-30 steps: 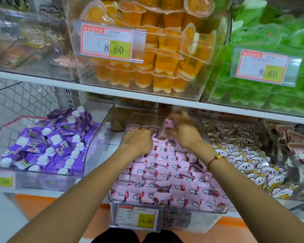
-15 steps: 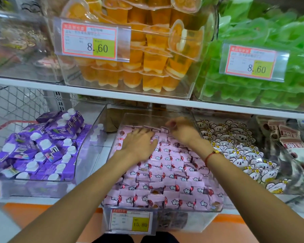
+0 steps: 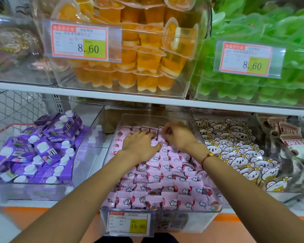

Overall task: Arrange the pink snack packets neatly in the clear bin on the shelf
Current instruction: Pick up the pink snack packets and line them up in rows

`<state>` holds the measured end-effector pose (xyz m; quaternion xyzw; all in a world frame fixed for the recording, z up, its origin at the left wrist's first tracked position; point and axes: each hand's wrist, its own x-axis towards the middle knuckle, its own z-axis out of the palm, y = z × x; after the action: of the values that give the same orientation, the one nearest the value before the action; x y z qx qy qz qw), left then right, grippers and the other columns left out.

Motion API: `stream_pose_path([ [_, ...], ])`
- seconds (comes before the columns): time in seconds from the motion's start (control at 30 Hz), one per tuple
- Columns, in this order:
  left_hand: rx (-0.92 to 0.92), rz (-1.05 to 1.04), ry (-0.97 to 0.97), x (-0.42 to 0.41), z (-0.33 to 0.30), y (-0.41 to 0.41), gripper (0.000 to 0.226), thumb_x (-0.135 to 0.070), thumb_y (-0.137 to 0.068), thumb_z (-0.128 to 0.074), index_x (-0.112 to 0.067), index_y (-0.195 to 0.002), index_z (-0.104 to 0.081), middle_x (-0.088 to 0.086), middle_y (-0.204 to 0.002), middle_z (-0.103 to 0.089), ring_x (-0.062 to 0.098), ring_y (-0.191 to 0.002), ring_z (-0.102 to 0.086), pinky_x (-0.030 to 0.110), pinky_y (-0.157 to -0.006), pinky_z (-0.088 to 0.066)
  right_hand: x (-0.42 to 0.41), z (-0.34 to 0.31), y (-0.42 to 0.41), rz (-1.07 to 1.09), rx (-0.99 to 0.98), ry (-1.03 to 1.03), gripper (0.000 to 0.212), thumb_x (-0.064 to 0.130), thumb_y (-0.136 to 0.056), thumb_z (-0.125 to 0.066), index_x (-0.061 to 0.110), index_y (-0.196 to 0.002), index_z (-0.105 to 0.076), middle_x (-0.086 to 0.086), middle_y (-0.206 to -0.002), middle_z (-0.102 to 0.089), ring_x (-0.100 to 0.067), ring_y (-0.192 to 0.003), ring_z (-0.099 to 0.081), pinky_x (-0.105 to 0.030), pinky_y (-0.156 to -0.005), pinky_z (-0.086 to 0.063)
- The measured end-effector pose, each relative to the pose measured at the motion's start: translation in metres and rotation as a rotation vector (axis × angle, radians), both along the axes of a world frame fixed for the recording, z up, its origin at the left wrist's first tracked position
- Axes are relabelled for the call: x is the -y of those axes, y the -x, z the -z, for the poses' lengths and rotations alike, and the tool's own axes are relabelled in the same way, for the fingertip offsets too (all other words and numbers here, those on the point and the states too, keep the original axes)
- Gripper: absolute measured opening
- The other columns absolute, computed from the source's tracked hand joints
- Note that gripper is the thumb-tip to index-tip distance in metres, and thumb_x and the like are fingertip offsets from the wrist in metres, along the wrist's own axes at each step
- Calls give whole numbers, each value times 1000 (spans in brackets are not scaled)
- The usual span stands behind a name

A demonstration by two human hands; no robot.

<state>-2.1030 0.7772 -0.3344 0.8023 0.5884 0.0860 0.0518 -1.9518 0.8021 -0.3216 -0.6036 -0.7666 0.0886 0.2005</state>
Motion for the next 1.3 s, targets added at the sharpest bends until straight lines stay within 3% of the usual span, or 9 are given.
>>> stream_pose_path([
  [0.17, 2, -22, 32, 0, 1, -2, 58, -58, -91, -40, -25, -138, -42, 1, -145, -41, 24, -131, -36, 39, -104, -33, -1, -5, 4, 83, -397, -117, 10, 4, -89, -54, 12, -83, -57, -11, -88, -64, -27, -80, -61, -41, -72, -52],
  [0.27, 3, -31, 57, -2, 1, -3, 61, -60, -90, -41, -25, -140, -40, 1, -146, -40, 25, -132, -34, 41, -105, -33, -4, -26, 10, 179, -609, -132, 27, 6, -91, -54, 21, -69, -48, -7, -85, -58, -21, -76, -54, -29, -71, -43],
  [0.37, 20, -26, 73, 0, -1, -3, 61, -58, -91, -42, -25, -142, -38, 3, -147, -39, 26, -133, -34, 40, -106, -32, 8, -34, 9, 222, -761, -188, 12, 8, -93, -52, 10, -82, -57, -7, -82, -59, -16, -67, -53, -13, -57, -38],
  [0.57, 538, -53, -136, 24, -5, -3, 73, -44, -83, -65, -23, -143, -30, 3, -138, -45, 21, -122, -45, 34, -89, -45, 57, -33, -8, 384, -1162, -182, 7, 19, -96, -53, 13, -91, -52, -8, -93, -62, -23, -85, -65, -34, -78, -55],
  [0.77, 691, 193, -363, 60, -11, 3, 50, -21, -86, -65, -37, -130, -47, -18, -122, -55, 1, -103, -52, 20, -77, -50, 81, -37, -7, 309, -1357, 85, 24, 13, -97, -50, -2, -115, -49, -12, -93, -63, -9, -66, -64, -12, -59, -53],
  [0.87, 851, 158, -163, 62, -13, 9, 36, -24, -89, -63, -39, -121, -54, -28, -102, -60, -10, -86, -58, 11, -66, -48, 85, -43, -9, 259, -1291, 167, 26, 15, -95, -53, -1, -115, -50, -6, -85, -65, -7, -64, -66, -15, -60, -55],
  [1.0, 1155, -34, 241, 56, -16, 12, 17, -28, -91, -59, -29, -107, -64, -14, -81, -64, -10, -54, -56, 6, -51, -43, 86, -43, -15, 133, -664, 24, 36, 23, -89, -62, 20, -121, -47, 1, -113, -55, -13, -105, -52, -26, -90, -45],
  [1.13, 1198, -137, 365, 54, -20, 13, 10, -36, -89, -60, -34, -89, -70, 2, -87, -67, 10, -64, -58, 27, -62, -47, 88, -35, -14, -148, -89, -114, 57, 21, -89, -60, 28, -141, -38, 1, -131, -46, -17, -122, -33, -35, -103, -29],
  [1.3, 1208, -152, 387, 59, -31, 15, 44, -62, -87, -46, -27, -95, -70, 3, -82, -74, 7, -61, -65, 17, -46, -45, 85, -34, -15, -141, -144, -67, 38, 31, -86, -67, 28, -123, -61, 2, -111, -62, -15, -98, -51, -30, -82, -40],
])
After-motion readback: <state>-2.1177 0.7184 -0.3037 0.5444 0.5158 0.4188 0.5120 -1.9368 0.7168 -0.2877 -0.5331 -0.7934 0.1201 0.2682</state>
